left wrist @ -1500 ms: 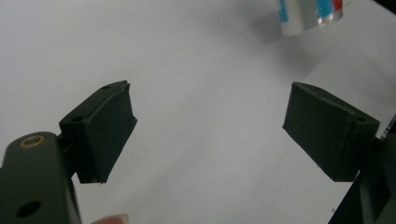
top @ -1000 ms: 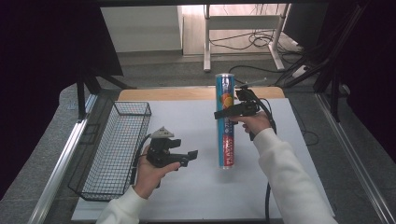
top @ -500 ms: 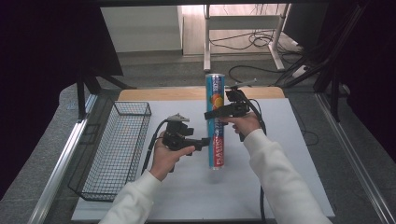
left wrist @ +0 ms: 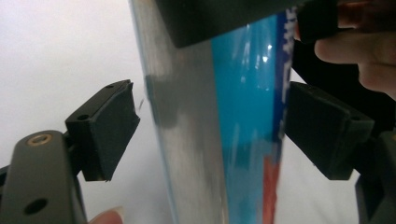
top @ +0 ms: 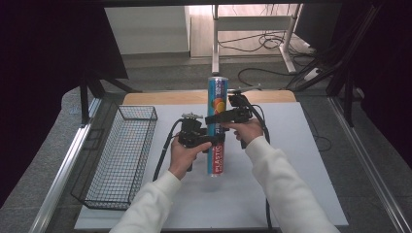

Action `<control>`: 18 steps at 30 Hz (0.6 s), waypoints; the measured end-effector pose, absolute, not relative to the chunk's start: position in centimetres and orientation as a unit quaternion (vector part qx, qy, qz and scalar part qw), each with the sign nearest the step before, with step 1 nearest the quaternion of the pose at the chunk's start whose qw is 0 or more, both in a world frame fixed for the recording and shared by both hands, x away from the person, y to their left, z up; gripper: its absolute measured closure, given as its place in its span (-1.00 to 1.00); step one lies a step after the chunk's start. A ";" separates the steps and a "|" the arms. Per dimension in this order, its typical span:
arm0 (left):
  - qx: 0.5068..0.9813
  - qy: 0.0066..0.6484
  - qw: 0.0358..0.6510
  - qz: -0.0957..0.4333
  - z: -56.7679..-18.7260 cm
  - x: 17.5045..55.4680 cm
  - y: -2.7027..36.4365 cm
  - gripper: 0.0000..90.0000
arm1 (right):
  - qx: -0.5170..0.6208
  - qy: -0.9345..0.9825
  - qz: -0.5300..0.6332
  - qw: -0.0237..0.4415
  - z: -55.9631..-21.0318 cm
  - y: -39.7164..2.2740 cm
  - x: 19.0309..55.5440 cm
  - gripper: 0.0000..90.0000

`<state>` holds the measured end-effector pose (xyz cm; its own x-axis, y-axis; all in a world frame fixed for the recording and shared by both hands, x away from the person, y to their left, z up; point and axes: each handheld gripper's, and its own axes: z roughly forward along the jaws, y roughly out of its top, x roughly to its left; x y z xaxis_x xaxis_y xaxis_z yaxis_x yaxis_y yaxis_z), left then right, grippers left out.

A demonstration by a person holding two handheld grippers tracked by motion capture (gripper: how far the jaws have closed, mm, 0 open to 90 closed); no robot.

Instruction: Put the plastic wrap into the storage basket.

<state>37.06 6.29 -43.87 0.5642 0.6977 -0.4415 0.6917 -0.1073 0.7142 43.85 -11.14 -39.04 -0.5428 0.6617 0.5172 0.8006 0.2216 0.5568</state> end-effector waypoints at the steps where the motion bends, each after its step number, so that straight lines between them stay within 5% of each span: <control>1: 0.743 0.468 0.478 0.003 -43.9 37.1 6.3 -0.54 | -0.471 -0.776 -0.411 0.086 -39.1 -11.1 43.8 -0.28; 7: 0.737 0.476 0.480 -0.011 -44.0 37.3 6.3 -0.31 | -0.471 -0.773 -0.415 0.088 -39.2 -10.8 43.7 -0.28; 18: 0.746 0.472 0.469 -0.026 -44.0 37.5 6.9 -0.29 | -0.467 -0.778 -0.409 0.095 -39.4 -10.4 43.7 -0.30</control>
<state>37.46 6.92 -43.96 0.5523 0.6805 -0.4817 0.7293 -0.1145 0.6745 43.73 -10.40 -39.38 -0.5454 0.6498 0.5294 0.8048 0.2293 0.5475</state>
